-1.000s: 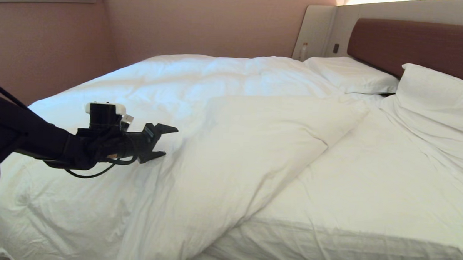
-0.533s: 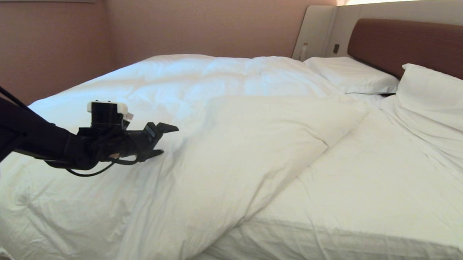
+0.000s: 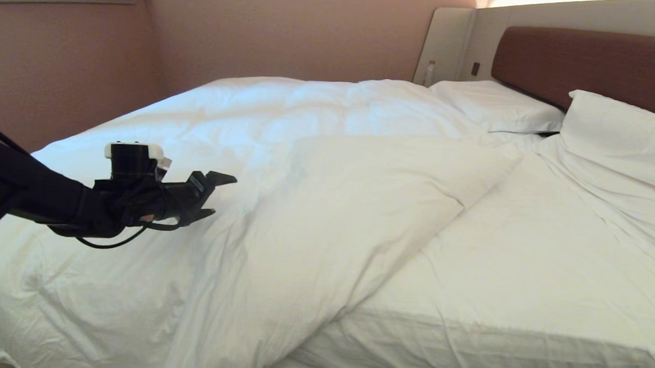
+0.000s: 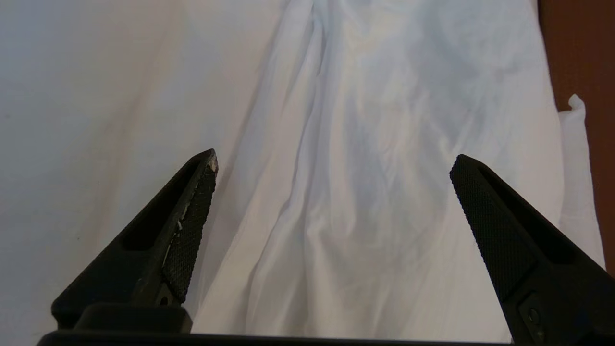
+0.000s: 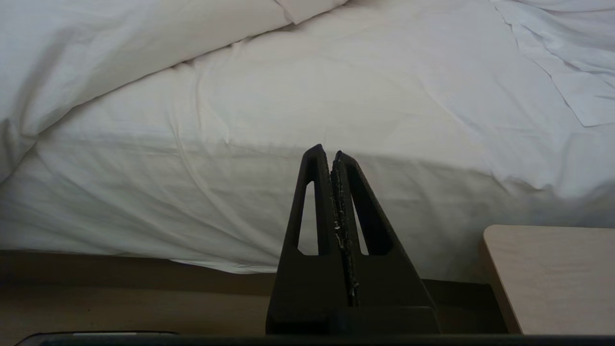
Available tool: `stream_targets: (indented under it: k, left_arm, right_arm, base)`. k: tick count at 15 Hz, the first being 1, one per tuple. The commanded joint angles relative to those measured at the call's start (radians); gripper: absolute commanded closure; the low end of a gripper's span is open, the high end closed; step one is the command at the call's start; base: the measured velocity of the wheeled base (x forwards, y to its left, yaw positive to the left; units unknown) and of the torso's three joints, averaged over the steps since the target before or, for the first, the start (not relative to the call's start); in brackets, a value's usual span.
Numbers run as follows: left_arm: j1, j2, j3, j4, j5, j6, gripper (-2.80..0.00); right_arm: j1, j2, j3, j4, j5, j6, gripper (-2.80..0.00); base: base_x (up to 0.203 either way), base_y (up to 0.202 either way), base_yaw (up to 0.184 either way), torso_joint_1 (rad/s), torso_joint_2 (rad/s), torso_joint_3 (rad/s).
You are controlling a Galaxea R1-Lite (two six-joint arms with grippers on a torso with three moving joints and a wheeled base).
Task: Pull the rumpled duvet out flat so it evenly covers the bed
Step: Hold the folded corner of the quilt
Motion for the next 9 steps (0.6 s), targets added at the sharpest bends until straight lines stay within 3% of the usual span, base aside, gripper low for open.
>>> stream_targets:
  k: [1,6,9]
  left_arm:
    - [-0.001,0.024,-0.001,-0.002,-0.003,-0.006,-2.80]
    - [-0.064,0.019,0.005,-0.001,-0.006,-0.015,-2.80]
    - [-0.120,0.003,0.011,-0.002,-0.014,-0.062,-2.80]
  right_arm:
    - [0.000,0.000,0.000,0.000,0.000,0.000,0.00]
    - [0.000,0.000,0.000,0.000,0.000,0.000,0.00]
    - [0.000,0.000,0.000,0.000,0.000,0.000,0.00]
  base:
    - [0.000,0.000,0.000,0.000,0.00,0.000]
    - [0.000,0.000,0.000,0.000,0.00,0.000]
    - [0.000,0.000,0.000,0.000,0.00,0.000]
